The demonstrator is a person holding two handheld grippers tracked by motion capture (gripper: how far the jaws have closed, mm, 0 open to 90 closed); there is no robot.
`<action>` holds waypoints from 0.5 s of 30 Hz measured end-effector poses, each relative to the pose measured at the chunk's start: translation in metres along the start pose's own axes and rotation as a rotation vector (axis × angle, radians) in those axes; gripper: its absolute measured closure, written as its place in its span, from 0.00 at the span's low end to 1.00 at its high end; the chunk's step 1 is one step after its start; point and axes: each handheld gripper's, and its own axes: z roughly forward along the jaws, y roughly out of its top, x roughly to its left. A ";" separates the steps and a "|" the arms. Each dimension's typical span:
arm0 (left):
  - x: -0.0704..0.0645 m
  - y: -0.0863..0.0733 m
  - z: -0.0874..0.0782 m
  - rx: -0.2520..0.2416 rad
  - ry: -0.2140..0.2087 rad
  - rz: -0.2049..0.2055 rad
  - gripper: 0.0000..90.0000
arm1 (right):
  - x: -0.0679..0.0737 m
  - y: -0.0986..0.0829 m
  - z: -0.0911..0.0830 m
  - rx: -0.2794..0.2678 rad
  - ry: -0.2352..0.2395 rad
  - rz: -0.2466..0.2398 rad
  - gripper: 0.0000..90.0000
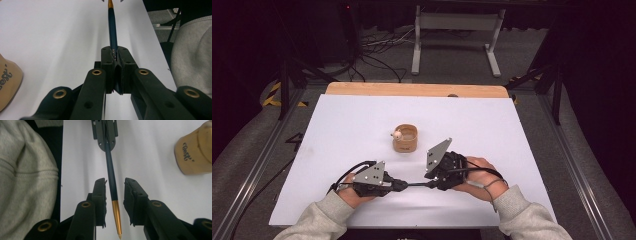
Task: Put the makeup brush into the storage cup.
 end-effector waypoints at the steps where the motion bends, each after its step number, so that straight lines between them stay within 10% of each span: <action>1: 0.000 0.000 0.000 -0.006 0.001 0.000 0.94 | 0.000 -0.002 -0.001 -0.019 -0.001 0.004 0.79; 15: 0.001 -0.002 -0.003 -0.039 -0.002 0.011 0.94 | 0.000 -0.040 -0.006 -0.237 0.023 0.109 0.77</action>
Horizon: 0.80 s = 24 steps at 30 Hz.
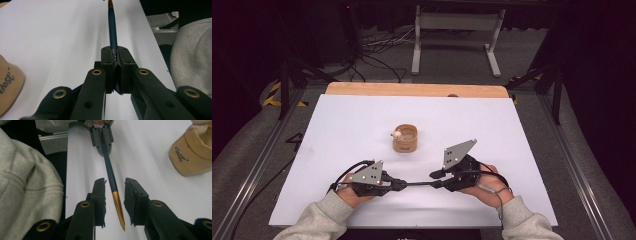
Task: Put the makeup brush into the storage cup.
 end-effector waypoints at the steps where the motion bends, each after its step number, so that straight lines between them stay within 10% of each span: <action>1: 0.000 0.000 0.000 -0.002 -0.002 0.002 0.94 | 0.000 -0.002 -0.001 -0.011 0.003 0.001 0.77; 24: 0.000 -0.003 -0.001 -0.043 -0.004 0.033 0.94 | 0.005 -0.026 0.004 -0.125 -0.019 -0.029 0.79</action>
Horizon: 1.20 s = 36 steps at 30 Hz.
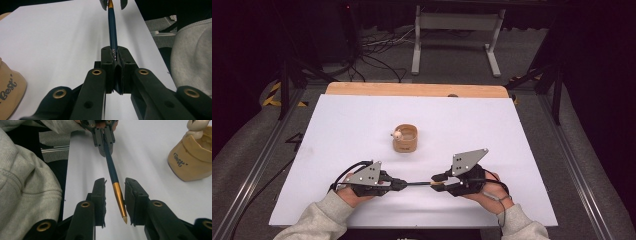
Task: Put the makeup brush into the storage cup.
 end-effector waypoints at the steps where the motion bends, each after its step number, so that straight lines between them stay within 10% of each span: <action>1: 0.000 0.000 0.000 -0.003 -0.001 -0.001 0.94 | 0.000 0.000 0.000 -0.002 -0.002 -0.004 0.80; 36: 0.001 -0.002 0.001 -0.004 -0.034 -0.025 0.93 | 0.001 -0.005 0.004 -0.001 0.034 -0.064 0.94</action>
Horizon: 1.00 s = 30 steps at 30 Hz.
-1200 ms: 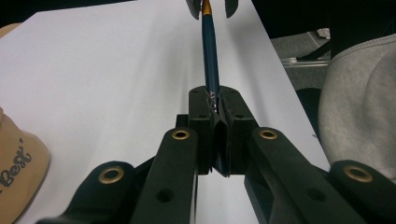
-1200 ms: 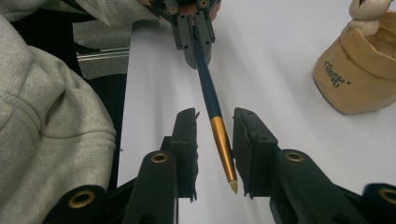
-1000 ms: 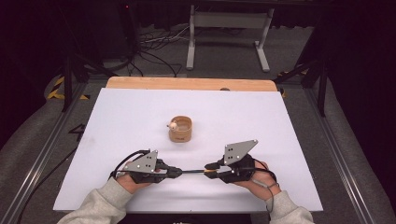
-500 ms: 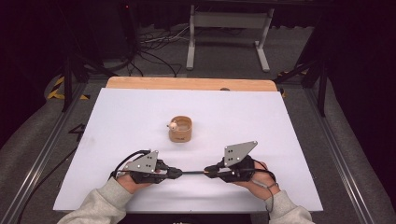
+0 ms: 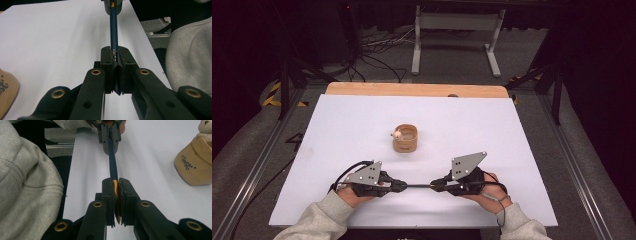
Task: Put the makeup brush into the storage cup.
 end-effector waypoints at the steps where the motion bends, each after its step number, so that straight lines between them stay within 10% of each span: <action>1: 0.000 0.000 0.000 0.000 -0.003 -0.001 0.93 | 0.000 0.001 0.000 0.004 0.001 -0.001 0.94; 11: 0.000 0.003 0.000 0.006 0.005 -0.015 0.86 | 0.000 0.012 -0.004 0.057 -0.006 0.010 0.94; 30: 0.008 0.020 0.002 0.077 0.017 -0.154 0.36 | -0.005 0.046 -0.004 0.262 -0.019 -0.002 0.94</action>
